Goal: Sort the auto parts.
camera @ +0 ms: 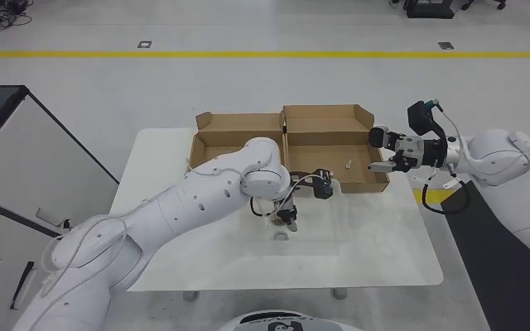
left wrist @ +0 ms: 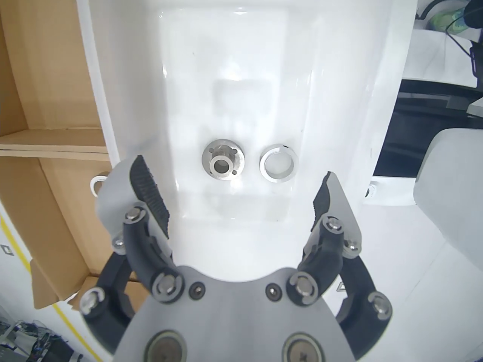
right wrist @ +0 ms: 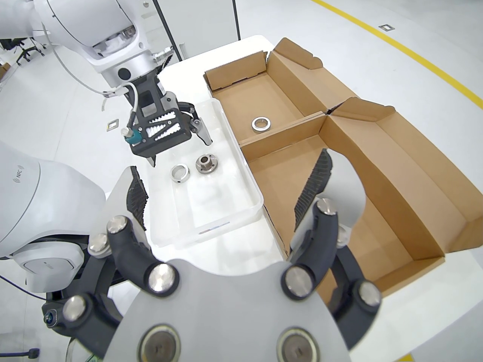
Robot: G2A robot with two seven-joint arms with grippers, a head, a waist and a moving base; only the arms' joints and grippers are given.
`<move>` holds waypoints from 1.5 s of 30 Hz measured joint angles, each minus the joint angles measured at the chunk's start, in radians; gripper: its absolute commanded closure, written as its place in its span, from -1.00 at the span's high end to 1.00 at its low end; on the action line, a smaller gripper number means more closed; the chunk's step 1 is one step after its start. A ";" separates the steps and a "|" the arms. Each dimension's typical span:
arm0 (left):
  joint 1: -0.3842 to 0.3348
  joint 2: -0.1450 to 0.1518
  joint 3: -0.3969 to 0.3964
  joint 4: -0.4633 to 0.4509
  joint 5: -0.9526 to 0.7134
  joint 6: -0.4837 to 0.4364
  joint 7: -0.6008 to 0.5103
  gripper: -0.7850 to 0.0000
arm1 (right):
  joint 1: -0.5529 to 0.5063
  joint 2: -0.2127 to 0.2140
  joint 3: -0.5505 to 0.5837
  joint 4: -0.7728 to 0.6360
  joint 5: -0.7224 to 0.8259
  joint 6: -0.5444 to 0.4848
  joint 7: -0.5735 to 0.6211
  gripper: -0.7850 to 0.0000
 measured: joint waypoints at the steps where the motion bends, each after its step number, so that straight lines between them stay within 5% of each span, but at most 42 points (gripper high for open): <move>1: -0.004 -0.004 0.011 0.017 -0.003 -0.009 0.009 0.89 | 0.000 0.000 0.000 0.000 0.000 0.000 0.000 1.00; 10: -0.017 -0.023 0.075 0.136 -0.011 -0.064 0.064 0.29 | 0.000 0.000 0.000 0.000 0.000 0.000 0.000 1.00; 22: -0.027 -0.040 0.114 0.218 -0.005 -0.088 0.088 0.00 | 0.000 0.000 0.000 0.000 0.000 0.000 0.000 1.00; 45: -0.025 -0.099 0.146 0.335 0.028 -0.108 0.109 -0.10 | 0.000 0.000 0.000 0.000 0.000 0.000 0.000 1.00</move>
